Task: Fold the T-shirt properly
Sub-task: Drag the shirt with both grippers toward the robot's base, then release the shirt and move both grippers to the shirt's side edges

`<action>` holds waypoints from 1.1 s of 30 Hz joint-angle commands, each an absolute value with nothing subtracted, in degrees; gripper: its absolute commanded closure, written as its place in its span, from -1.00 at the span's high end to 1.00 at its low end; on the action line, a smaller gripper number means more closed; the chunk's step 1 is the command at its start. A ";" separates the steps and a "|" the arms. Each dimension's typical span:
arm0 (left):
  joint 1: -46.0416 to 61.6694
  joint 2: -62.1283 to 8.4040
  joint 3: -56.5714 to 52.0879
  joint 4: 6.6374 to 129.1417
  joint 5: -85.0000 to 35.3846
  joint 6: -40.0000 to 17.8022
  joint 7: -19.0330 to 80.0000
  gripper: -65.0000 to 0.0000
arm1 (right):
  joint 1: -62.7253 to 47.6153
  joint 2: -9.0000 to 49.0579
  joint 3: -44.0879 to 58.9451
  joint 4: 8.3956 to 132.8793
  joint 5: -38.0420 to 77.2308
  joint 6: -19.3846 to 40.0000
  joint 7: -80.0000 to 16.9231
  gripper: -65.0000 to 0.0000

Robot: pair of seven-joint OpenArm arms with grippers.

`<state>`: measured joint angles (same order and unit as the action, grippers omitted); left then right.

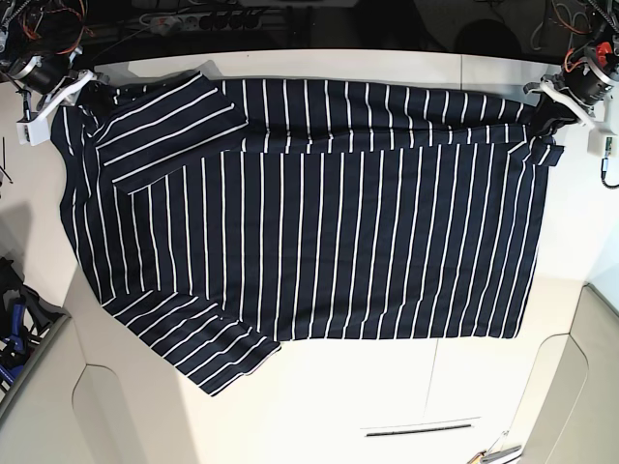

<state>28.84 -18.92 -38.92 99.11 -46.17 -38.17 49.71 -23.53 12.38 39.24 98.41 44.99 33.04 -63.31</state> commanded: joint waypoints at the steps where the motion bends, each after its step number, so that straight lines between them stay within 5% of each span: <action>1: 28.88 -19.84 -39.35 100.07 -47.40 -38.85 48.73 -1.00 | -23.68 13.32 39.77 99.42 45.87 33.19 -63.09 -1.00; 9: 28.91 -19.86 -39.35 100.07 -47.37 -38.83 49.56 -0.88 | -23.68 13.32 39.77 99.42 44.82 32.77 -63.22 -1.00; 15: 28.91 -19.86 -39.64 100.07 -48.07 -37.87 50.00 -0.60 | -23.68 13.34 39.97 99.42 44.80 32.77 -63.29 -0.52; 19: 28.88 -19.86 -42.76 100.07 -52.40 -37.54 51.37 -0.41 | -23.68 13.32 42.44 99.42 45.91 32.77 -63.92 -0.52; 30: 28.58 -21.15 -51.88 100.07 -57.67 -38.65 52.58 -0.39 | -19.22 14.35 56.31 99.44 50.50 32.80 -62.57 -0.52; 33: 28.18 -21.34 -51.88 100.07 -57.67 -38.87 52.31 -0.21 | -16.91 15.62 56.34 99.42 49.93 32.80 -61.45 -0.52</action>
<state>28.16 -20.32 -51.44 99.11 -56.51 -38.22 53.58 -17.23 14.41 55.83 98.41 49.01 32.73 -63.02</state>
